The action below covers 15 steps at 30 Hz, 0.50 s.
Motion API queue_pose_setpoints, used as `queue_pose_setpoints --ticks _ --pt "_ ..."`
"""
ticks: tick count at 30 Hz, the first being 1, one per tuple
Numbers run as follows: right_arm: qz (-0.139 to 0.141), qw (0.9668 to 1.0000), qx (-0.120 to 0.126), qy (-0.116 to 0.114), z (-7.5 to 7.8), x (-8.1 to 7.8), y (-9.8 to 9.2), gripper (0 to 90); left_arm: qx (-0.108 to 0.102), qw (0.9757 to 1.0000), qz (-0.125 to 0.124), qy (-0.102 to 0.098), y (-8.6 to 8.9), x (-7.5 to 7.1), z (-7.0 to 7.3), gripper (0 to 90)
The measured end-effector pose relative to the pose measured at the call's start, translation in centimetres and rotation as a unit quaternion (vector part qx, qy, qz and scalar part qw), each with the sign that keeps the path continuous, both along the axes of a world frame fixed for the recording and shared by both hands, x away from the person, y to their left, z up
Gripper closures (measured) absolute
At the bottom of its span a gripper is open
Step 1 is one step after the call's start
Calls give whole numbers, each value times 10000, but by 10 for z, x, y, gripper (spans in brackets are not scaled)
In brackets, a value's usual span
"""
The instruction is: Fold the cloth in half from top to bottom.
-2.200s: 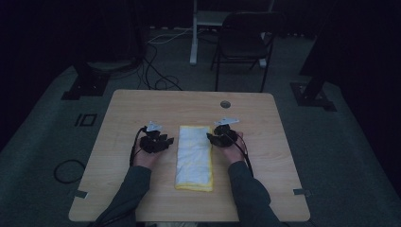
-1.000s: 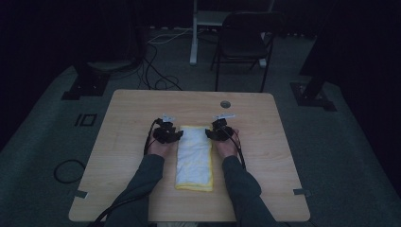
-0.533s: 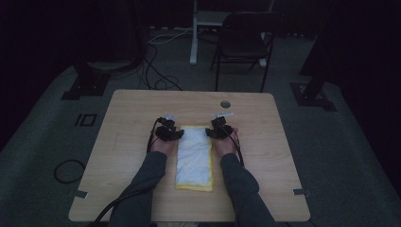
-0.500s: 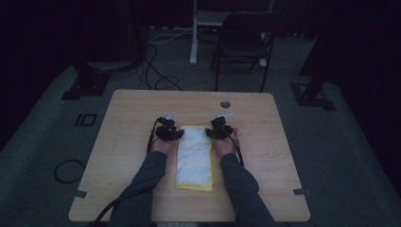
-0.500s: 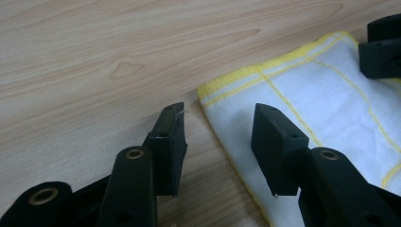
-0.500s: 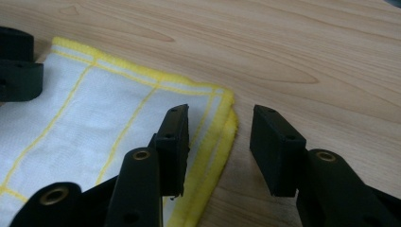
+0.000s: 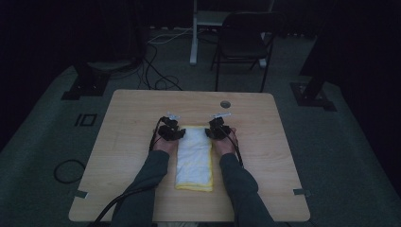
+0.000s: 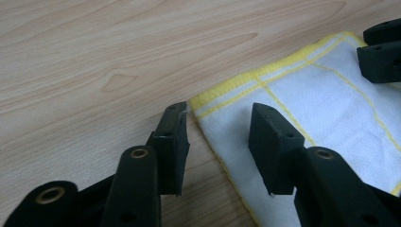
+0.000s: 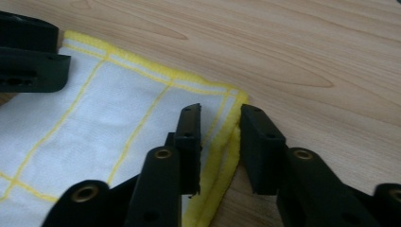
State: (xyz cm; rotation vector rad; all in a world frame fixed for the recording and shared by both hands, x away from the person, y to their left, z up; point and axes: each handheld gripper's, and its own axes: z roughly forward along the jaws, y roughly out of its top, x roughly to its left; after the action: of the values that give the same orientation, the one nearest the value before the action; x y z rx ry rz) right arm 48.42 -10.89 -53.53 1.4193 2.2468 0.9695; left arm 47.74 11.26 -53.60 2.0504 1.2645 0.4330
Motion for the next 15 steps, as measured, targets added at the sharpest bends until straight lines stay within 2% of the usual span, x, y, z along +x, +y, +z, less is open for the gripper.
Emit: queue_pose_setpoints --ticks 4,8,10,12,15 --pt "14 9999 140 81 0 1 -1 790 -21 10000 -29 63 -3 0 1 691" --pt "51 9998 151 108 0 1 -1 837 -107 9998 -96 156 -3 0 1 776" --pt "44 9997 192 131 0 1 -1 852 -74 9996 -151 221 -5 1 3 835" --pt "44 9996 234 162 0 1 -2 858 -9 9995 -190 240 -6 1 4 852" --pt "46 9994 278 208 1 1 -4 865 -44 9993 -233 293 -4 3 5 865"
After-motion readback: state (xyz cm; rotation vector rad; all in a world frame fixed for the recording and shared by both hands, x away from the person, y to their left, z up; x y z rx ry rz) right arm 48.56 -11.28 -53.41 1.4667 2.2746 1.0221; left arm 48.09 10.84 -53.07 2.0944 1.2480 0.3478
